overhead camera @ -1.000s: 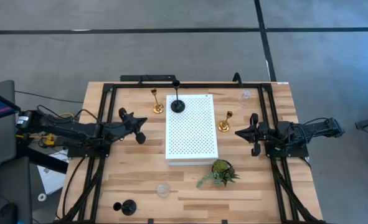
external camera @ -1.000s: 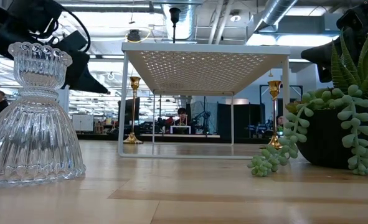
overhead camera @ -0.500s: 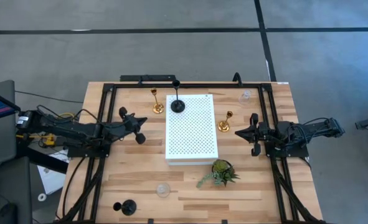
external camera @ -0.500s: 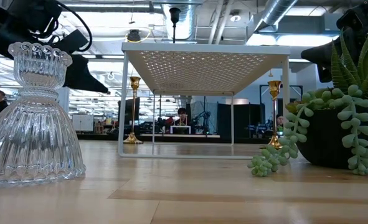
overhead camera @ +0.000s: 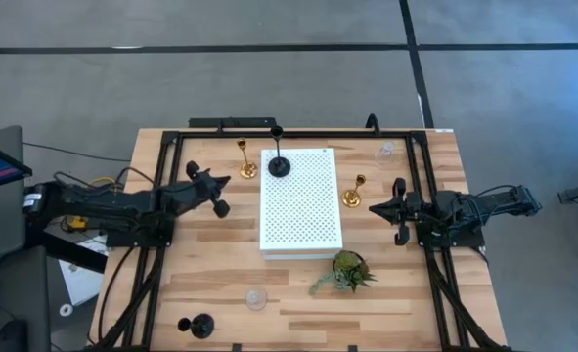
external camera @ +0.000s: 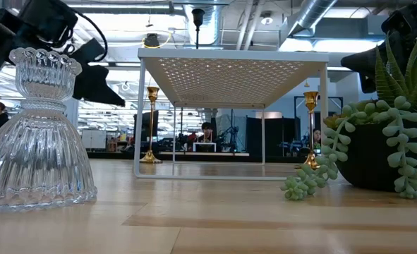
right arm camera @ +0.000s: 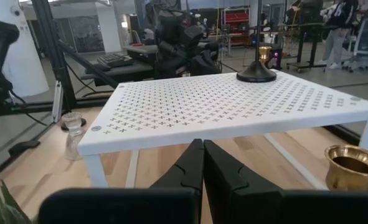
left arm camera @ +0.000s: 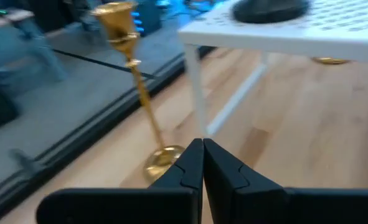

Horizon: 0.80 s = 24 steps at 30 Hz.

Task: Pick & Place candle stick holders
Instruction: Put the left gold candle holder on the shelf

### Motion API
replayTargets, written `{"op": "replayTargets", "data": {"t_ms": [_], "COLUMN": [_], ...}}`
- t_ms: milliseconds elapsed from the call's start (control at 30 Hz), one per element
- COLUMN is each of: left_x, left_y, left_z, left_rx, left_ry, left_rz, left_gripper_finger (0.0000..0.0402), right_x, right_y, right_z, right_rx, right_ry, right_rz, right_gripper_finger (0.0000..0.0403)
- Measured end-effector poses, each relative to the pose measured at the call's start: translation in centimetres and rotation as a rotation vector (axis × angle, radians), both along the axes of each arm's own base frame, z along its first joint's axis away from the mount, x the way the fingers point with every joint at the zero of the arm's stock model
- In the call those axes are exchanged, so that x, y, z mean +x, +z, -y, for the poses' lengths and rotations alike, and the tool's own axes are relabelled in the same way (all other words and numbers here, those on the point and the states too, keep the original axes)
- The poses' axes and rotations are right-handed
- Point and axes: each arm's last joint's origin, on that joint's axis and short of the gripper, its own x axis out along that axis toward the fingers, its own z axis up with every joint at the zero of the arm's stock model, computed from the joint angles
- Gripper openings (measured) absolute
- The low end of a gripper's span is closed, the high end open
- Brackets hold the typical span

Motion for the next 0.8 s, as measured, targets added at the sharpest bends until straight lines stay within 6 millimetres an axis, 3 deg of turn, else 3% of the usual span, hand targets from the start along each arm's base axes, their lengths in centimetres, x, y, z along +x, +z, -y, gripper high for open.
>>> {"op": "replayTargets", "data": {"t_ms": [800], "left_x": [2.1], "left_y": [-1.8], "left_z": [-4.5], "left_rx": [0.012], "left_ry": [-0.067], "left_rz": [-0.049], "left_gripper_finger": [0.0007], "right_x": [0.0], "right_y": [0.0], "right_z": [0.0], "right_rx": [-0.019], "right_ry": [-0.001], "right_rz": [-0.001], "right_gripper_finger": [0.0001]}}
